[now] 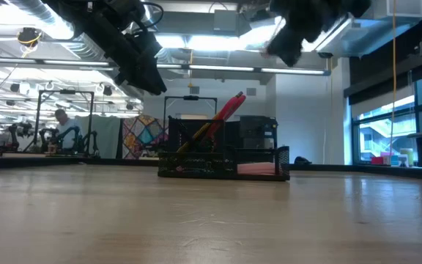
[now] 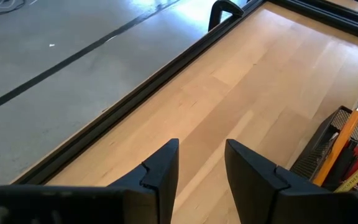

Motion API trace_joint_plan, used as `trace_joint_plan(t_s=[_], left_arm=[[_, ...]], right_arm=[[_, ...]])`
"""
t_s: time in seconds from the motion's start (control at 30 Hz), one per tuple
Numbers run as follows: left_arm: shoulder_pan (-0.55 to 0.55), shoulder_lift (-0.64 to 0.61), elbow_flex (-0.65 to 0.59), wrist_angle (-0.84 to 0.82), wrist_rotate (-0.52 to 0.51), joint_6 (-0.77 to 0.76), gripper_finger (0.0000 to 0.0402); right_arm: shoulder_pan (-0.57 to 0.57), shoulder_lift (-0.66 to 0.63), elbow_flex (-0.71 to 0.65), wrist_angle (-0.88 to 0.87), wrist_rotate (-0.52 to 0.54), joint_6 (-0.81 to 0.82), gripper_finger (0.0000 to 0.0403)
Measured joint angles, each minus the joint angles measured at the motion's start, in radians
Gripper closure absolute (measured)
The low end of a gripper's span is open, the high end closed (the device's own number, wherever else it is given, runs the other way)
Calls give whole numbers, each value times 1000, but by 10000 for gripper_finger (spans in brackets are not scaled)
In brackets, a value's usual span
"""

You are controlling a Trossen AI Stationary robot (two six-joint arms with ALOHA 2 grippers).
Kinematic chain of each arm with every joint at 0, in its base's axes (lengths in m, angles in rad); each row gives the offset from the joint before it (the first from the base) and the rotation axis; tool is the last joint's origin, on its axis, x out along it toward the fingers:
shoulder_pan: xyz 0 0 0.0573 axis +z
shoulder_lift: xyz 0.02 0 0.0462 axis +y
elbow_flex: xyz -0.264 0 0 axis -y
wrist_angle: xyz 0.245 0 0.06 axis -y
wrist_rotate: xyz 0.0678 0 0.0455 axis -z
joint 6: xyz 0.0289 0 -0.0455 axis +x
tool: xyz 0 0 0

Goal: Pick and place office supplies into organizer
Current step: Put the pink binder clip into the desk organizer

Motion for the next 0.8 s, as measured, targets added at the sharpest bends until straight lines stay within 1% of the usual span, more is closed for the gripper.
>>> trace_joint_plan(t_s=[0.1,0.3,0.43,0.57,0.67,0.8], left_arm=[[0,0,0,0,0,1,277],[0,0,0,-1,16,11,277],[0,0,0,-7,54,36,277],[0,0,0,-24,54,45,277],[0,0,0,-44,55,61,277],[0,0,0,-77,55,63,277]], right_arm=[[38,-4,1,104,0,34,326],[85,23,1,236,9,33,326],[102,87,1,320,12,31,326],[125,168,1,379,13,24,326],[151,221,1,403,17,-24,326],[178,285,1,424,84,-48,326]])
